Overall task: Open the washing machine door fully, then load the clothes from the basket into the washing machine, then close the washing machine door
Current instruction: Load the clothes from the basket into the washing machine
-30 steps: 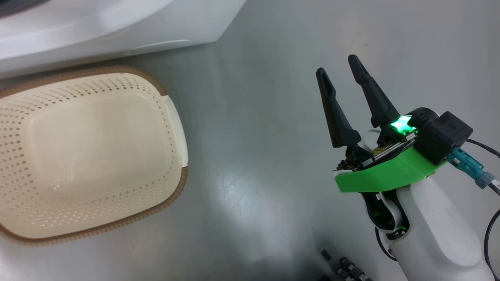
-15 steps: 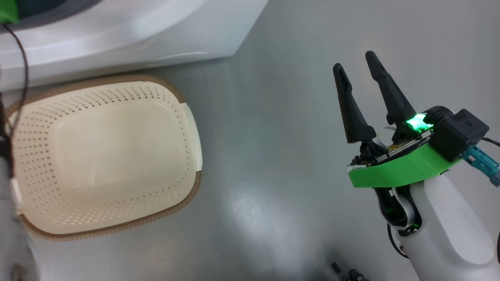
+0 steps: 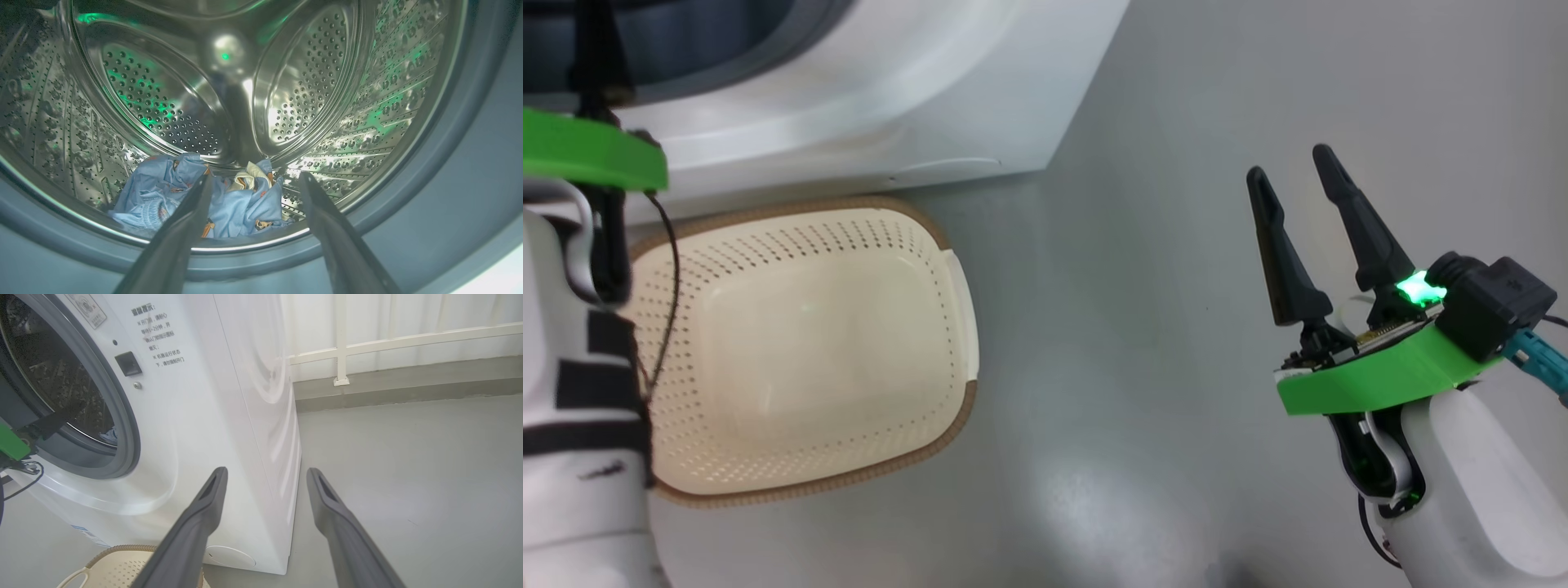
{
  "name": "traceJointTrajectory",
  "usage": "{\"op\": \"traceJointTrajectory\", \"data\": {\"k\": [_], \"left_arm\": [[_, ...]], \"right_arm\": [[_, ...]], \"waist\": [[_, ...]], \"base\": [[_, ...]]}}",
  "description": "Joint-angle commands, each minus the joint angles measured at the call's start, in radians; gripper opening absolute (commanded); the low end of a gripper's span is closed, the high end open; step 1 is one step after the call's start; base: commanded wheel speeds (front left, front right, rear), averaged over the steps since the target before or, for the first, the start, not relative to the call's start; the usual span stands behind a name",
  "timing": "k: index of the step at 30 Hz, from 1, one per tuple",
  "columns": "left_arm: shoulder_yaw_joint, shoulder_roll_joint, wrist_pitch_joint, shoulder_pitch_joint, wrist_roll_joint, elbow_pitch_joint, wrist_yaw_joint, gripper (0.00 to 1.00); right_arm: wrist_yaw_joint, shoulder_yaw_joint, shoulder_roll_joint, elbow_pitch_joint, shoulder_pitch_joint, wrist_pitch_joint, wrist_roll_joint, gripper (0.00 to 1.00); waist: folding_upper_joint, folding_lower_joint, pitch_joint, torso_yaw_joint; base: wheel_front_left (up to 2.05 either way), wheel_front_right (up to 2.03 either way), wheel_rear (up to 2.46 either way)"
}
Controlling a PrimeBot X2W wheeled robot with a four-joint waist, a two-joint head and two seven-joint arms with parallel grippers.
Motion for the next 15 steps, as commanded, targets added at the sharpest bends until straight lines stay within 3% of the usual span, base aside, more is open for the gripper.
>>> {"op": "traceJointTrajectory", "data": {"k": [1, 15], "left_arm": [[0.022, 0.031, -0.005, 0.032, -0.009, -0.04, -0.005, 1.0], [0.047, -0.043, -0.005, 0.34, -0.008, -0.245, -0.006, 1.0]], "right_arm": [[0.007, 0.011, -0.007, -0.019, 0.037, -0.008, -0.006, 1.0], [0.007, -0.016, -0.043, 0.0, 0.141, -0.008, -0.003, 1.0]], "waist": [[-0.0001, 0.0001, -0.026, 0.016], [-0.0001, 0.0001, -0.19, 0.066]], "base": [[0.0, 0.0, 0.0], [0.0, 0.0, 0.0]]}}
